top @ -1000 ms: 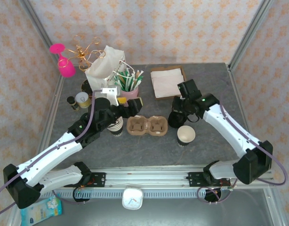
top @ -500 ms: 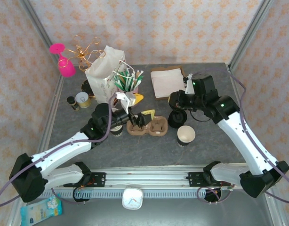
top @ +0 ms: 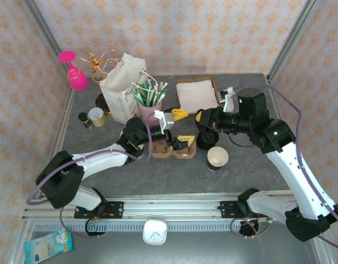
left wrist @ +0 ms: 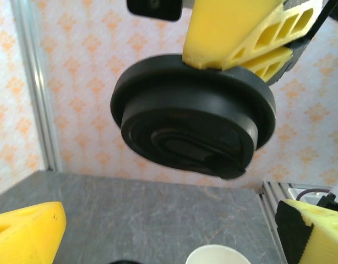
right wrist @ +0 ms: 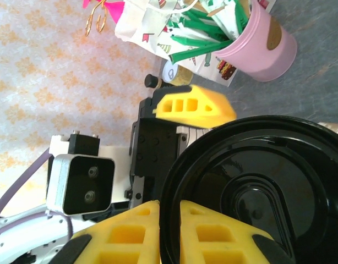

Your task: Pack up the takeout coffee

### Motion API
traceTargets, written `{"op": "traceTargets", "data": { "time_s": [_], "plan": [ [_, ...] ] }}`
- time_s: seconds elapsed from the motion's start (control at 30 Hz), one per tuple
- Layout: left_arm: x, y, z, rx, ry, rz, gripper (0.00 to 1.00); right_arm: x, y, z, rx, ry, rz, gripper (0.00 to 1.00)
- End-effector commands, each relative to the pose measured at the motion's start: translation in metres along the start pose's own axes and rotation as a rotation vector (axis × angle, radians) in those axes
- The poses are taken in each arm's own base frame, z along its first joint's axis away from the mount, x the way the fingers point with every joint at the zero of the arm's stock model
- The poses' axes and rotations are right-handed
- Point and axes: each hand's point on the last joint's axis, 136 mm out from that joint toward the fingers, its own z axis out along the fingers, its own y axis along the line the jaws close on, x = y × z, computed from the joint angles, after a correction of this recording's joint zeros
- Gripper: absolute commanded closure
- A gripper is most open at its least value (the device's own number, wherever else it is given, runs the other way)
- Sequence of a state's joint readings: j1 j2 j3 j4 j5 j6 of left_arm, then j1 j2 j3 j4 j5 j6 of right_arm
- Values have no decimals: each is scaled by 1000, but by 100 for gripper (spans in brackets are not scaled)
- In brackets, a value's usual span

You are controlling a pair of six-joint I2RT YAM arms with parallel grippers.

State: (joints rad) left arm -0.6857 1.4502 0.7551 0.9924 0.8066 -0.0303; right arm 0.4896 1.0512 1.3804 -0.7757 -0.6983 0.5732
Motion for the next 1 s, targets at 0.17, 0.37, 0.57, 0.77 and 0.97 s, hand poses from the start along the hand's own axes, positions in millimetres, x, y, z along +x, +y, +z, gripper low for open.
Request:
{"op": "traceTargets", "data": {
  "time_s": [0.17, 0.37, 0.57, 0.77, 0.97],
  "plan": [
    [-38, -34, 20, 210, -119, 95, 5, 2, 28, -12, -120, 10, -18, 87],
    [-40, -35, 25, 229, -114, 85, 11, 4, 32, -13, -152, 19, -22, 87],
    [-39, -36, 21, 216, -109, 92, 21, 4, 35, -15, -164, 11, -22, 87],
    [-46, -38, 20, 215, -128, 104, 17, 7, 34, -13, -175, 21, -8, 87],
    [-50, -32, 20, 181, -127, 128, 14, 12, 35, -15, -190, 35, -4, 88]
  ]
}}
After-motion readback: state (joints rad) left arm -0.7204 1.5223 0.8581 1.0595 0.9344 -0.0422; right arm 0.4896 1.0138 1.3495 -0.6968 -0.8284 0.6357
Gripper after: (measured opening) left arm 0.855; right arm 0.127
